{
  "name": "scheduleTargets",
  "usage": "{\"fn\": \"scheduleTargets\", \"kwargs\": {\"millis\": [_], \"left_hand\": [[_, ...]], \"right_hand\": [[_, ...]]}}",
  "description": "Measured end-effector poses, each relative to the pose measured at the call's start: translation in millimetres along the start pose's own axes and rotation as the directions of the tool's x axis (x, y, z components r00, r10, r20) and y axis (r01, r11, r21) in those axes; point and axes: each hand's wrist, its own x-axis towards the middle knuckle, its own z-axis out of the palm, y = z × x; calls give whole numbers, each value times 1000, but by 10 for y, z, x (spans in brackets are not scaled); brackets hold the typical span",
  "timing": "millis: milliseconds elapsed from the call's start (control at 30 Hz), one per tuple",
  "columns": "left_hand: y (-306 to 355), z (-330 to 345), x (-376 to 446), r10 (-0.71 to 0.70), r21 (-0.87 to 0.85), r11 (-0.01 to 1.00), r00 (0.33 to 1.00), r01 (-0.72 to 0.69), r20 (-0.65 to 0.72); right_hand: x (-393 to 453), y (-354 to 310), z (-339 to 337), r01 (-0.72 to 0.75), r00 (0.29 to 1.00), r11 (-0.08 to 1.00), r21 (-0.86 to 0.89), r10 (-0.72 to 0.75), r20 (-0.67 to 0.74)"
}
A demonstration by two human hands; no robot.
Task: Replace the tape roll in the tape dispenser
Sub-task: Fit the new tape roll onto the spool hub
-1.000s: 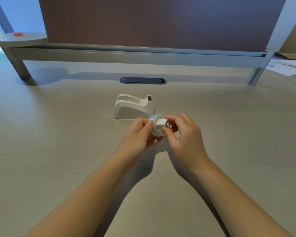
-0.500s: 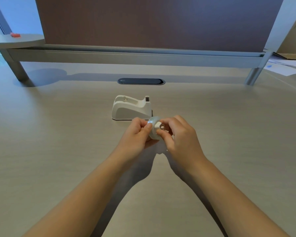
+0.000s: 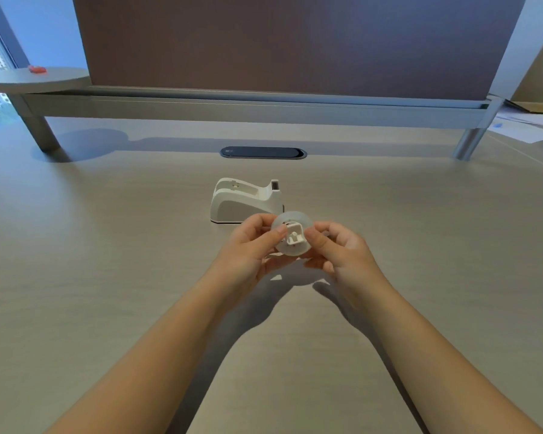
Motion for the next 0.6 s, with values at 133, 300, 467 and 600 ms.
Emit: {"fn": "scheduleTargets", "kwargs": {"millis": [133, 300, 467, 600], "left_hand": [[-6, -20, -4, 0, 47, 999, 1000, 1, -28], [-24, -14, 1, 67, 195, 980, 994, -49, -87], [-30, -22, 12, 115, 284, 956, 983, -69, -146], [-44, -25, 15, 148, 299, 950, 975, -93, -165]], "right_hand": [[16, 16, 8, 30, 999, 1000, 2, -30, 10], [34, 26, 19, 70, 995, 997, 14, -69, -75], [55, 36, 35, 107, 990, 994, -14, -107, -93], [69, 50, 53, 122, 988, 992, -39, -126, -92]]}}
